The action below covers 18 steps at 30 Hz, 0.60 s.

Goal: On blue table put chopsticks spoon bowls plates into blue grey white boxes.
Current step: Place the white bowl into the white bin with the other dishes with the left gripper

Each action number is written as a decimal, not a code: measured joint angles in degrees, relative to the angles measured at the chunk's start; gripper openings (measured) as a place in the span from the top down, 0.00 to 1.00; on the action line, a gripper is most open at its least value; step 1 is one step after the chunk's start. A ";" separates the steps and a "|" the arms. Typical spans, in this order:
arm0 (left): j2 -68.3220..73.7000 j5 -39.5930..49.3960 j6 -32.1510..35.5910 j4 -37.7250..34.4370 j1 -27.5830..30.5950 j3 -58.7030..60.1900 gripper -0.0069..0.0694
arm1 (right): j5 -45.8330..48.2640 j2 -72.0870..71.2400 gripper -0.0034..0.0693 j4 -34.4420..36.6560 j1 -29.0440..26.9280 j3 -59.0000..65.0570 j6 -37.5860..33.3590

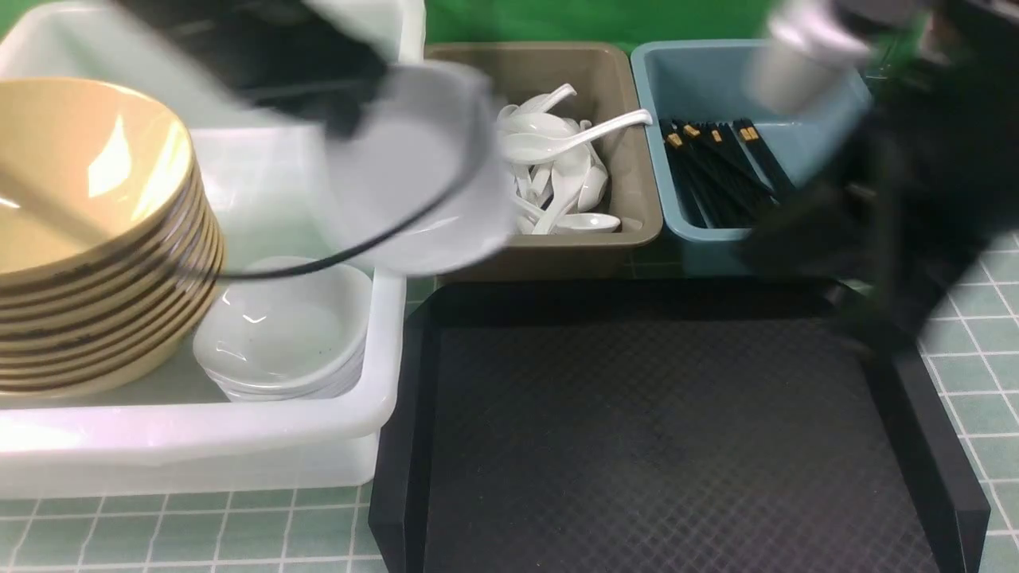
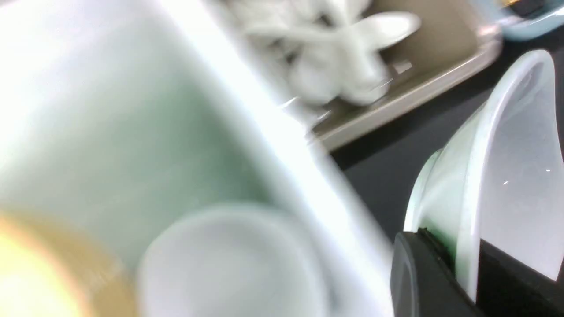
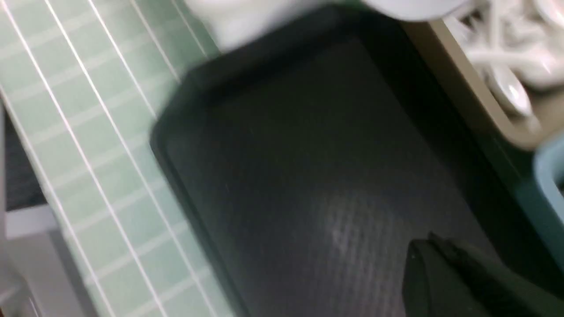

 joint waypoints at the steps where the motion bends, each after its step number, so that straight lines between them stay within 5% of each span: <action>1: -2.88 -0.05 0.31 0.11 2.38 3.17 0.90 | -0.12 2.20 0.89 0.53 0.30 -2.34 -0.78; 7: -9.42 -1.75 4.07 0.11 8.04 11.05 0.90 | -2.86 8.95 0.89 1.05 5.38 -7.99 -3.39; 18: -3.43 -4.13 7.71 8.25 8.89 12.07 0.90 | -3.71 14.76 0.88 1.18 10.55 -9.81 -5.28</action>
